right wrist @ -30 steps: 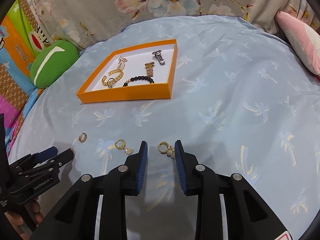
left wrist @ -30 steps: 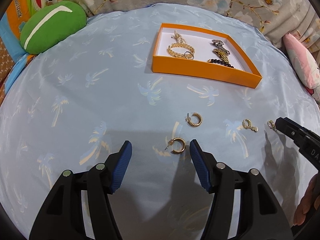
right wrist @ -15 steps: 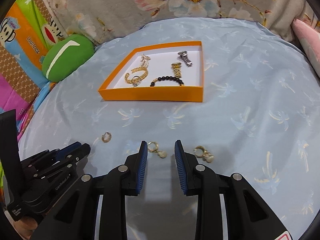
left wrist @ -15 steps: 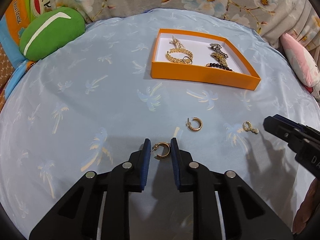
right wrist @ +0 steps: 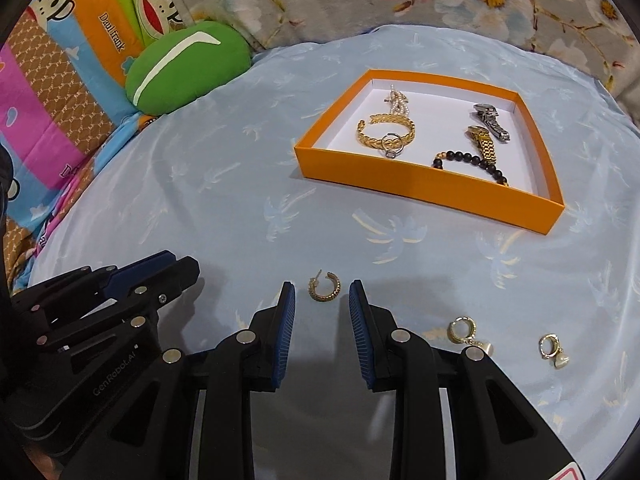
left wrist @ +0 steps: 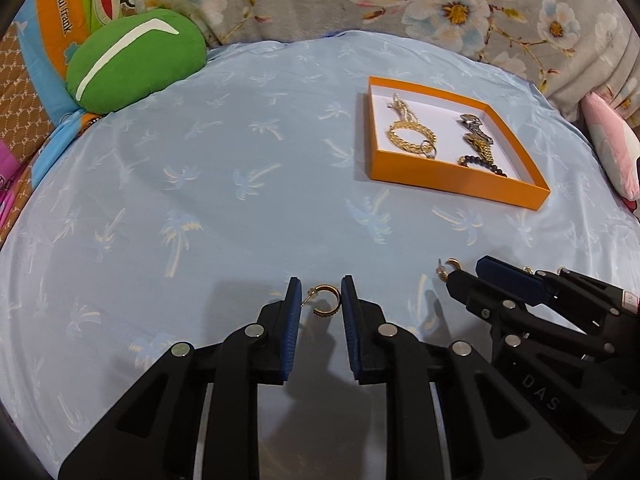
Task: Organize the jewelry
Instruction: 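Grasp the other gold hoop earring with the right tool while the left tool holds its hoop, then lower both hoop earrings into the orange box and open both tools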
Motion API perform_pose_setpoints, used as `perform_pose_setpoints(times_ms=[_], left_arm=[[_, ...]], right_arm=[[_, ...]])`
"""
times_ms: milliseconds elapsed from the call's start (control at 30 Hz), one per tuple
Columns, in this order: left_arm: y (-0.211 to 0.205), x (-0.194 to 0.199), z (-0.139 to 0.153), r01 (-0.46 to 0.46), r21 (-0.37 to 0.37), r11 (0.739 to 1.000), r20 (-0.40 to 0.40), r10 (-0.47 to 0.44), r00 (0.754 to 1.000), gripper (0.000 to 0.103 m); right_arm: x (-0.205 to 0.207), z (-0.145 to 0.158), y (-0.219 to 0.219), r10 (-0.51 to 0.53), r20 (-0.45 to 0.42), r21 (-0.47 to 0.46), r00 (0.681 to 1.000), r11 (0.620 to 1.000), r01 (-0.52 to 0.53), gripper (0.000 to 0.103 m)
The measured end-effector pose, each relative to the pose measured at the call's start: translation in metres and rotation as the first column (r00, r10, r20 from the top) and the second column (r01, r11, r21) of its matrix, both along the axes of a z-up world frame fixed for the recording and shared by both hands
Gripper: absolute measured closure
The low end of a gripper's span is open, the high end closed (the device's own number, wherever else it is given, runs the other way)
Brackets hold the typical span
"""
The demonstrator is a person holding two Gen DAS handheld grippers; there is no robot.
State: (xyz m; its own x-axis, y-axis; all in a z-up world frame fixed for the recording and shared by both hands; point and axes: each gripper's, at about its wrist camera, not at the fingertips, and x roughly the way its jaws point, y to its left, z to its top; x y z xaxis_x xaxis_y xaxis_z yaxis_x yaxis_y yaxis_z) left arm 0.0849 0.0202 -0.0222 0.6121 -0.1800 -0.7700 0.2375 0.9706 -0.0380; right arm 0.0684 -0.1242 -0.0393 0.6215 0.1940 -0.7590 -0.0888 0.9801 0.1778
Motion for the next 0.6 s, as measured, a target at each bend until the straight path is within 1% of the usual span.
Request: perform_pose_setpoints(times_ms=[67,133,167,200,267,467,600], left_arm=[[0.003,0.002,0.0,-0.006,-0.002,1.0,-0.003,0.006,1.0,0.083],[0.004,0.003,0.0,-0.009,-0.003,1.0,-0.003,0.009,1.0,0.083],[0.003,0.003,0.001,-0.008,-0.005,1.0,-0.004,0.008,1.0,0.083],[0.004,0.003,0.001,-0.009,-0.006,1.0,-0.004,0.009,1.0,0.083],[0.004,0.004,0.001,-0.006,-0.008,1.0,-0.005,0.006,1.0,0.083],[0.001,0.007,0.0,0.002,-0.011,1.0,-0.012,-0.002,1.0,0.083],[-0.002,0.011,0.0,0.008,-0.01,1.0,-0.017,-0.008,1.0,0.083]], right_arm=[[0.002,-0.003,0.001,0.003,-0.012,-0.006,1.0,1.0,-0.003,0.076],[0.004,-0.005,0.003,0.001,-0.016,-0.016,1.0,1.0,-0.002,0.079],[0.004,-0.005,0.004,0.001,-0.015,-0.022,1.0,1.0,-0.001,0.082],[0.005,-0.005,0.005,-0.001,-0.015,-0.028,1.0,1.0,0.0,0.087],[0.005,-0.006,0.004,-0.003,-0.015,-0.032,1.0,0.999,0.003,0.09],[0.005,-0.005,0.003,-0.008,-0.007,-0.034,1.0,0.999,0.008,0.091],[0.001,0.005,-0.009,-0.039,0.02,-0.016,0.999,0.999,0.039,0.091]])
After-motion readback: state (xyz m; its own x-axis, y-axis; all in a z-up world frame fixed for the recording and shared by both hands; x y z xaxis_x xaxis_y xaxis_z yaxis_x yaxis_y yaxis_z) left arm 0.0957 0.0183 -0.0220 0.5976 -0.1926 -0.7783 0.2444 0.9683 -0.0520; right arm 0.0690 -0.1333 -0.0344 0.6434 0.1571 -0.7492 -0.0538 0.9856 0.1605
